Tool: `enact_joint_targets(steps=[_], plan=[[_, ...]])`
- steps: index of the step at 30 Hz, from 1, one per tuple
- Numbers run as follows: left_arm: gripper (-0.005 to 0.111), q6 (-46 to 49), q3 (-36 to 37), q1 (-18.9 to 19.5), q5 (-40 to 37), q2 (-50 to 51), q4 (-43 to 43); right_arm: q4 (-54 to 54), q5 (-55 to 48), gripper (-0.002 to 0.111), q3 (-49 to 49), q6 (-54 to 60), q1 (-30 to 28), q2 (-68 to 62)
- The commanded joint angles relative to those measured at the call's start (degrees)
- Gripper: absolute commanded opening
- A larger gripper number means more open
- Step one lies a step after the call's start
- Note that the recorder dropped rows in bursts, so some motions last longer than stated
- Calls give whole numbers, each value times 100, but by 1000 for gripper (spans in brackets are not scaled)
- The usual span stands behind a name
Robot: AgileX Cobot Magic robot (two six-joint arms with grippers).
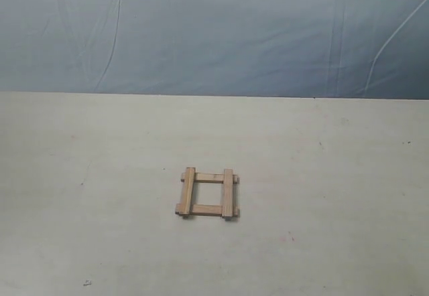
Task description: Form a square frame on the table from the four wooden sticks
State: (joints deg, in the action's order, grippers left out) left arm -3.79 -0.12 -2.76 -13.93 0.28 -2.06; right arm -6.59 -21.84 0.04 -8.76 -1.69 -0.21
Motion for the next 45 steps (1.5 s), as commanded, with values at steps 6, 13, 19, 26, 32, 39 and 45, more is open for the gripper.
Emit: enact_joint_targets(steps=[6,13,19,26,32,39,45], plan=[[0,379,12,222,-295,-28,-95,26,26,-1,-4,7,-29,21],[0,379,12,222,-281,-28,-83,73,49,-1,-4,7,-29,21],[0,379,12,222,-281,-28,-83,73,49,-1,-4,7,-29,21],[0,379,12,222,-281,-28,-73,73,49,-1,-4,7,-29,21],[0,379,12,222,-281,-28,-73,73,49,-1,-4,7,-29,21],[0,379,12,222,-281,-28,-73,72,78,-1,-4,7,-29,21],[0,379,12,222,-281,-28,-73,72,78,-1,-4,7,-29,21]])
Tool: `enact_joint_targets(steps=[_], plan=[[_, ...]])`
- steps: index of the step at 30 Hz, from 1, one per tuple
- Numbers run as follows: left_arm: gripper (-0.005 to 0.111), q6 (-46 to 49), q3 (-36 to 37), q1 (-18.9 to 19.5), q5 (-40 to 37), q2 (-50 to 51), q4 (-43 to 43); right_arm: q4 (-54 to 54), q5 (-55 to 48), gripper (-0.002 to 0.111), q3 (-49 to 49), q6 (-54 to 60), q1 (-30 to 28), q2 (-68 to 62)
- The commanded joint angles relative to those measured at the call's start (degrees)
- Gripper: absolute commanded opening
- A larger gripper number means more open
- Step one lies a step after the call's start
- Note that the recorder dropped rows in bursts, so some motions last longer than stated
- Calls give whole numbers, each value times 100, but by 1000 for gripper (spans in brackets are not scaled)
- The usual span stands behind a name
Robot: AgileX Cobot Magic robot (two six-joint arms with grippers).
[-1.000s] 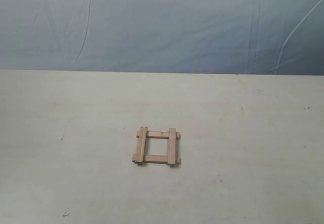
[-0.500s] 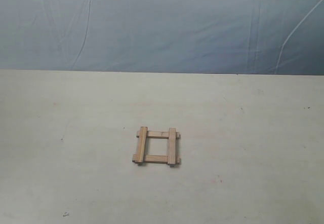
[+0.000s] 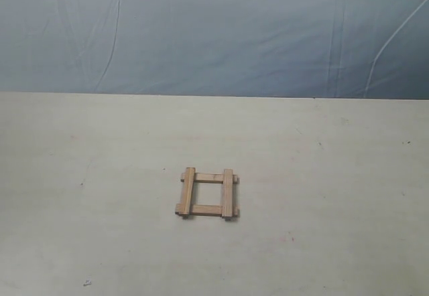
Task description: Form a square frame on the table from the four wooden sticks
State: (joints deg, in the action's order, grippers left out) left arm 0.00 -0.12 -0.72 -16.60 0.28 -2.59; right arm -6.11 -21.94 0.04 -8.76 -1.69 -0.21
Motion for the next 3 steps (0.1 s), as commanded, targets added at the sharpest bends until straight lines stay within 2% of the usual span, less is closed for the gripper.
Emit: enact_joint_targets(steps=[1,3], plan=[[0,0,12,18,-14,-28,-20,25,88,-1,-4,7,-29,21],[0,0,12,18,-14,-28,-20,25,88,-1,-4,7,-29,21]])
